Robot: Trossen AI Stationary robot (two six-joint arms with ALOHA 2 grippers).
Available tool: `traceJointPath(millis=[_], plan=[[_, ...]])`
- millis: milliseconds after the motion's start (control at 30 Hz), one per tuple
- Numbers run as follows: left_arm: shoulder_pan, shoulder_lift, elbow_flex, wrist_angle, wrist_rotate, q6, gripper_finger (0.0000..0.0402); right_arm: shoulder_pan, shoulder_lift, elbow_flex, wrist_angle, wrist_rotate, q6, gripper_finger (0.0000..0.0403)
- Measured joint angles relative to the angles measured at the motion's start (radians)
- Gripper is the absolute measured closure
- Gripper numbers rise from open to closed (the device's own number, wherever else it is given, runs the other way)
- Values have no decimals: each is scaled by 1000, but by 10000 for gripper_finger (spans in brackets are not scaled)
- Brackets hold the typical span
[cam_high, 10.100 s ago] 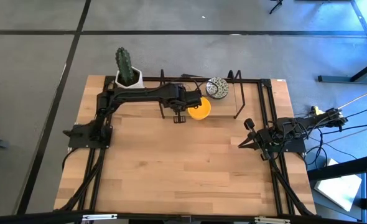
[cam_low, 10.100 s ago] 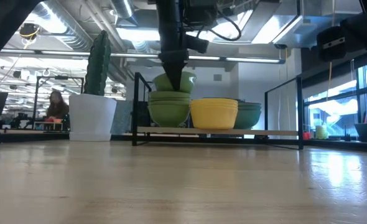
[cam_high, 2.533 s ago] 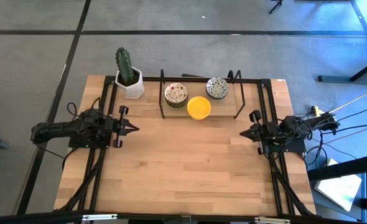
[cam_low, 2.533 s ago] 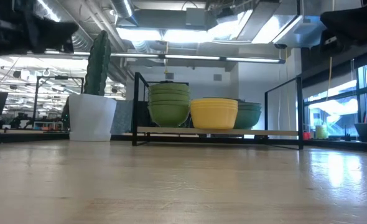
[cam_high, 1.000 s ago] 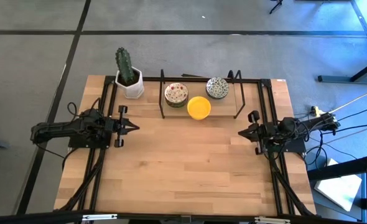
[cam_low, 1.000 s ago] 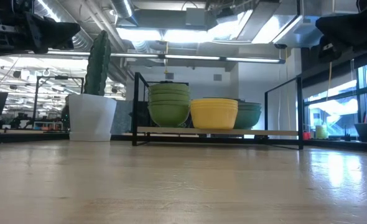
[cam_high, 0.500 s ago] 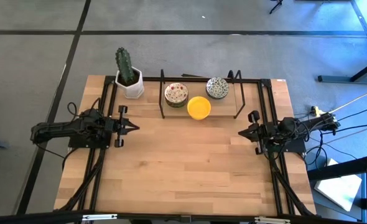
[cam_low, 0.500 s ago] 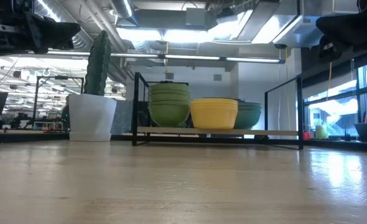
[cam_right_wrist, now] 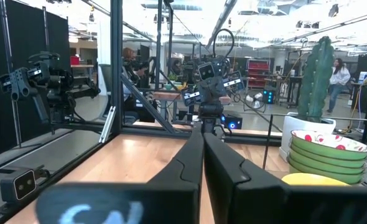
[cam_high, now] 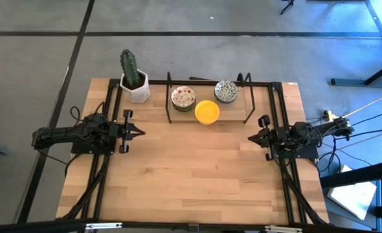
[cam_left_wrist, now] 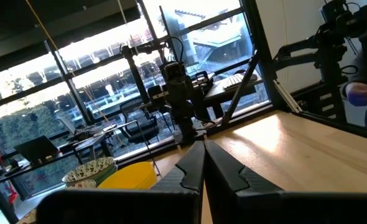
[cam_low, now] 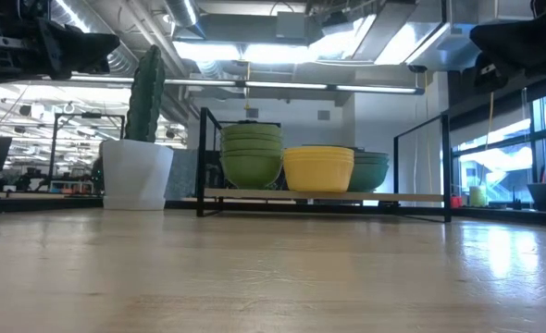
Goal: Pick & Place Mini bowls
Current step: Return to Home Position
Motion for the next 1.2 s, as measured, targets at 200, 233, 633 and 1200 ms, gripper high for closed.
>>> traceJointPath(millis=[200,233,633,1200], plan=[[0,0,0,0,0,0,396,0,0,0,0,0,0,386],[0,0,0,0,0,0,396,0,0,0,0,0,0,386],[0,0,0,0,0,0,395,0,0,0,0,0,0,386],[0,0,0,0,0,0,397,0,0,0,0,0,0,386]])
